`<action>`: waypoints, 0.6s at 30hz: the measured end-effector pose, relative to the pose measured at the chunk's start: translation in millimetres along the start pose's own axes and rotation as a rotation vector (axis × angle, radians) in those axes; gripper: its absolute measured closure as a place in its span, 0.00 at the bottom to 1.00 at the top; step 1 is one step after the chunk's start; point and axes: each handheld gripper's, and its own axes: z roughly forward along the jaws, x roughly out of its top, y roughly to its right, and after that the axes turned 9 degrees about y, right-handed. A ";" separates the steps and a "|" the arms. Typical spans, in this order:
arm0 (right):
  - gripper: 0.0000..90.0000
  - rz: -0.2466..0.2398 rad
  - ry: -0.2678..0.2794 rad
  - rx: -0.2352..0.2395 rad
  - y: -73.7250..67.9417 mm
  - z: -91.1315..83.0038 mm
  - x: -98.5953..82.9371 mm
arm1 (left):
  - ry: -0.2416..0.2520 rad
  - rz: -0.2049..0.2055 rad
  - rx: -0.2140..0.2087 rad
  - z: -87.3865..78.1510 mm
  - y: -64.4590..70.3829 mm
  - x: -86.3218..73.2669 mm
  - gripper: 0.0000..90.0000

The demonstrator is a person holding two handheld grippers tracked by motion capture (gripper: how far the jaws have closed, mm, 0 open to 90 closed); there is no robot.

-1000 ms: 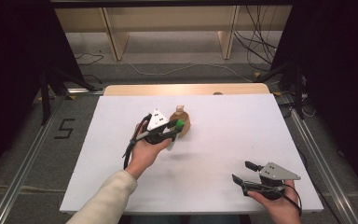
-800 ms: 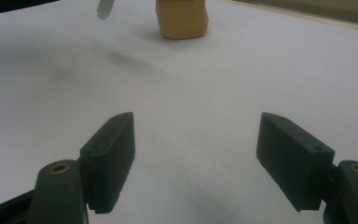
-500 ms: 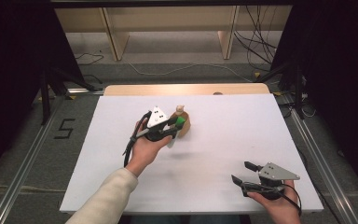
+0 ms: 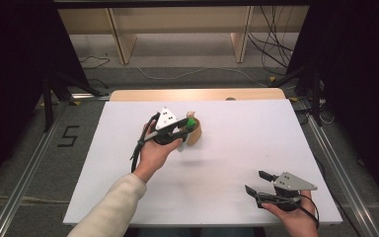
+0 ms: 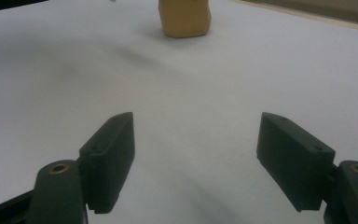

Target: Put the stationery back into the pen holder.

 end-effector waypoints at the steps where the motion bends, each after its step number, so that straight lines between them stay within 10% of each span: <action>1: 0.32 -0.001 -0.003 -0.003 -0.1 -0.2 0.1 | 0.002 -0.004 -0.002 0.4 0.1 0.8 0.75; 18: 0.32 0.001 -0.003 -0.004 0.2 -0.3 0.2 | 0.014 0.002 0.006 7.4 -4.2 11.1 0.74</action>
